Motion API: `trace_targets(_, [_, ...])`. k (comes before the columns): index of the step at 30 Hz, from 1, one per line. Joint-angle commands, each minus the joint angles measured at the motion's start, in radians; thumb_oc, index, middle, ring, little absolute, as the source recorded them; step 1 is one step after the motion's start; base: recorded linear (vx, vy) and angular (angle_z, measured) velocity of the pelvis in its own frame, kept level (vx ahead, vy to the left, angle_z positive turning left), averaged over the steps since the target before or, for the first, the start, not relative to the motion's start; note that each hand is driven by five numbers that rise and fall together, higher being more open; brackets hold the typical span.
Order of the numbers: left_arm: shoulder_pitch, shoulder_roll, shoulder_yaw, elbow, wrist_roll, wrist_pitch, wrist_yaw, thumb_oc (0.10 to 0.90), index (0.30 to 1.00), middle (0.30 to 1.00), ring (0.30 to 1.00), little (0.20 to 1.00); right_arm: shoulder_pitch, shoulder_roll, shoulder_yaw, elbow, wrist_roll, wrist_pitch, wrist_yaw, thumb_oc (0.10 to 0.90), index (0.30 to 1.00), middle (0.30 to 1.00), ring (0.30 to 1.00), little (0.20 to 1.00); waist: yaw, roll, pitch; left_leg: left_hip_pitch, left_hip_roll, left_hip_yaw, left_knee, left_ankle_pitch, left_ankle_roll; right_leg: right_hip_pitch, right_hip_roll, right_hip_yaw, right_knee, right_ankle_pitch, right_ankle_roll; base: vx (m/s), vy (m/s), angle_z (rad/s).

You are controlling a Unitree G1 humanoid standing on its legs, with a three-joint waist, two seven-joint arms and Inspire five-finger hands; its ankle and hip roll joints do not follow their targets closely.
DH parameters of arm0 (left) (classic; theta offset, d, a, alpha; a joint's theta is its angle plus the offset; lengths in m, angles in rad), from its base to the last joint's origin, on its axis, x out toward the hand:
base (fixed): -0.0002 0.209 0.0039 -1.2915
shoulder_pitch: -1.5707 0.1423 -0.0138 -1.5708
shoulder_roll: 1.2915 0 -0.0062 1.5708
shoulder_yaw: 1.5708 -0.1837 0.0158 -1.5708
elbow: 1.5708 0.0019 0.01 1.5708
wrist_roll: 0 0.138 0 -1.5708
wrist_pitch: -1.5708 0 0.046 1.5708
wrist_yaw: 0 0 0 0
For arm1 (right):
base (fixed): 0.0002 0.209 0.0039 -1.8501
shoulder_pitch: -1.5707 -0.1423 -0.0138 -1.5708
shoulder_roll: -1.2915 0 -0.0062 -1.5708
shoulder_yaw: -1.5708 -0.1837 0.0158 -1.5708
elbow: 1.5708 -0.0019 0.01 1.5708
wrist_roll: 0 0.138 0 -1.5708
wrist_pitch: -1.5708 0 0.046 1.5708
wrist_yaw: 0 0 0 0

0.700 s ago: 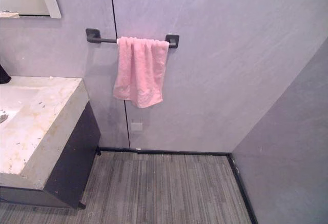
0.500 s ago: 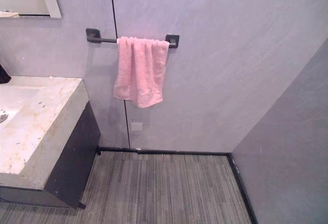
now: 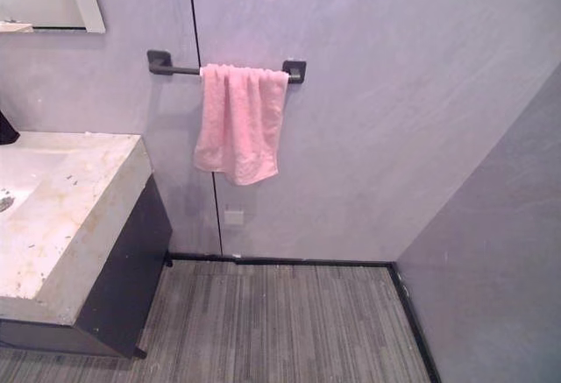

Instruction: Organize the bathroom.

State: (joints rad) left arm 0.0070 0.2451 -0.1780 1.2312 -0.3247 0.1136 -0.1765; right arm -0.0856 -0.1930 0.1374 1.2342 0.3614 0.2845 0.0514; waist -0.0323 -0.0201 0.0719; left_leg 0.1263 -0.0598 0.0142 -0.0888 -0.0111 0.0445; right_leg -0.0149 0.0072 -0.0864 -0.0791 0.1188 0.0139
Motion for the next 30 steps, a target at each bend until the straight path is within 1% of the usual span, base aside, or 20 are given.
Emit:
trace_targets(1, [-0.028,-0.014,0.022,0.068,-0.002,0.005,0.0,0.8,0.9,0.9,0.9,0.9,0.032,-0.018,0.042,0.107,-0.053,0.067,-0.023,0.8,0.9,0.9,0.9,0.9,-0.011,0.035,-0.001,-0.048,0.003,0.037,0.002,-0.021,-0.023,0.064,0.009,-0.006,0.084,-0.167,0.085,0.03,0.025,-0.06])
trace_targets(9, [-0.027,-0.01,0.031,0.075,0.019,0.01,0.007,0.8,0.9,0.9,0.9,0.9,0.035,-0.018,0.042,0.099,-0.045,0.042,-0.022,0.8,0.9,0.9,0.9,0.9,-0.013,0.033,0.002,-0.049,-0.002,0.048,0.022,-0.033,-0.015,0.057,0.0,0.002,0.1,-0.169,0.086,0.02,0.012,-0.02])
trace_targets(15, [-0.031,-0.008,0.029,0.07,0.023,0.02,0.007,0.8,0.9,0.9,0.9,0.9,0.037,-0.017,0.039,0.094,-0.029,0.022,-0.025,0.8,0.9,0.9,0.9,0.9,-0.017,0.038,0.007,-0.06,-0.005,0.047,0.039,-0.04,-0.009,0.038,-0.007,0.012,0.129,-0.175,0.087,0.03,0.025,-0.04])
trace_targets(17, [-0.034,-0.01,0.032,0.063,0.026,0.025,0.004,0.8,0.9,0.9,0.9,0.9,0.031,-0.02,0.037,0.085,-0.03,0.014,-0.03,0.8,0.9,0.9,0.9,0.9,-0.02,0.04,0.02,-0.088,-0.008,0.048,0.112,-0.07,0.001,0.006,-0.024,0.022,0.195,-0.195,0.085,0.01,0.047,-0.09])
trace_targets(18, [-0.038,-0.009,0.029,0.057,0.021,0.029,0.004,0.8,0.9,0.9,0.9,0.9,0.027,-0.022,0.038,0.08,-0.021,0.006,-0.037,0.8,0.9,0.9,0.9,0.9,-0.019,0.043,0.031,-0.112,-0.011,0.041,0.157,-0.088,0.01,-0.018,-0.033,0.03,0.254,-0.216,0.083,-0.01,0.045,-0.18])
trace_targets(19, [-0.04,-0.008,0.027,0.054,0.022,0.034,0.003,0.8,0.9,0.9,0.9,0.9,0.025,-0.024,0.038,0.077,-0.015,0.004,-0.04,0.8,0.9,0.9,0.9,0.9,-0.018,0.046,0.037,-0.122,-0.013,0.04,0.17,-0.093,0.017,-0.043,-0.042,0.028,0.31,-0.214,0.085,-0.03,0.089,-0.26])
trace_targets(20, [-0.041,-0.006,0.022,0.048,0.034,0.041,0.004,0.8,0.9,0.9,0.9,0.9,0.025,-0.031,0.033,0.066,0.001,-0.001,-0.048,0.8,0.9,0.9,0.9,0.9,-0.021,0.056,0.053,-0.137,-0.015,0.047,0.185,-0.103,0.039,-0.125,-0.074,0.03,0.458,-0.175,0.093,-0.04,0.122,-0.29])
trace_targets(21, [-0.04,-0.007,0.016,0.046,0.032,0.039,0.007,0.8,0.9,0.9,0.9,0.9,0.029,-0.038,0.026,0.061,0.003,-0.008,-0.047,0.8,0.9,0.9,0.9,0.9,-0.025,0.068,0.067,-0.142,-0.01,0.062,0.198,-0.117,0.05,-0.197,-0.096,0.041,0.592,-0.136,0.089,-0.02,0.126,-0.43])
trace_targets(22, [-0.04,-0.008,0.012,0.044,0.029,0.043,0.013,0.8,0.9,0.9,0.9,0.9,0.033,-0.042,0.022,0.058,0.004,-0.011,-0.048,0.8,0.9,0.9,0.9,0.9,-0.031,0.071,0.076,-0.141,-0.01,0.07,0.208,-0.126,0.053,-0.226,-0.106,0.047,0.613,-0.106,0.088,0.07,0.081,-0.51])
trace_targets(23, [-0.039,-0.009,0.008,0.038,0.001,0.057,0.03,0.8,0.9,0.9,0.9,0.9,0.043,-0.049,0.014,0.051,0.001,0.0,-0.048,0.8,0.9,0.9,0.9,0.9,-0.044,0.07,0.091,-0.137,-0.014,0.083,0.234,-0.143,0.054,-0.264,-0.121,0.06,0.601,-0.049,0.088,0.12,0.019,-0.41])
trace_targets(24, [-0.04,-0.01,0.011,0.033,-0.019,0.063,0.033,0.8,0.9,0.9,0.9,0.9,0.052,-0.051,0.014,0.05,-0.001,0.004,-0.046,0.8,0.9,0.9,0.9,0.9,-0.054,0.068,0.099,-0.136,-0.018,0.088,0.253,-0.154,0.052,-0.284,-0.128,0.071,0.543,-0.026,0.089,0.21,-0.053,-0.3])
trace_targets(25, [-0.043,-0.009,0.012,0.03,-0.028,0.069,0.03,0.8,0.9,0.9,0.9,0.9,0.068,-0.052,0.017,0.057,-0.015,0.003,-0.04,0.8,0.9,0.9,0.9,0.9,-0.071,0.066,0.11,-0.132,-0.029,0.085,0.277,-0.175,0.045,-0.281,-0.133,0.081,0.415,-0.008,0.097,0.2,-0.095,-0.18])
trace_targets(27, [-0.041,-0.005,0.008,0.028,-0.015,0.063,0.027,0.8,0.9,0.9,0.9,0.9,0.079,-0.053,0.02,0.07,-0.022,0.007,-0.037,0.8,0.9,0.9,0.9,0.9,-0.084,0.061,0.118,-0.14,-0.049,0.065,0.299,-0.194,0.04,-0.276,-0.123,0.096,0.287,-0.006,0.112,0.23,-0.127,-0.15])
trace_targets(28, [-0.036,-0.005,0.004,0.027,-0.033,0.045,0.031,0.8,0.9,0.9,0.9,0.9,0.082,-0.056,0.02,0.08,-0.029,0.011,-0.032,0.8,0.9,0.9,0.9,0.9,-0.1,0.046,0.134,-0.155,-0.072,0.062,0.35,-0.23,0.038,-0.285,-0.123,0.109,0.09,0.024,0.14,0.2,-0.117,-0.07])
trace_targets(29, [-0.034,-0.006,0.004,0.026,-0.037,0.041,0.034,0.8,0.9,0.9,0.9,0.9,0.083,-0.056,0.019,0.081,-0.03,0.012,-0.03,0.8,0.9,0.9,0.9,0.9,-0.103,0.046,0.139,-0.158,-0.073,0.064,0.365,-0.24,0.036,-0.286,-0.122,0.11,0.056,0.033,0.143,0.3,-0.229,-0.02])
trace_targets(30, [-0.02,-0.011,0.013,0.015,-0.065,0.032,0.061,0.8,0.9,0.9,0.9,0.9,0.091,-0.051,0.015,0.092,-0.047,0.015,-0.009,0.8,0.9,0.9,0.9,0.9,-0.11,0.036,0.165,-0.168,-0.066,0.093,0.424,-0.284,0.035,-0.305,-0.137,0.109,0.0,0.061,0.148,0.33,-0.332,0.0])
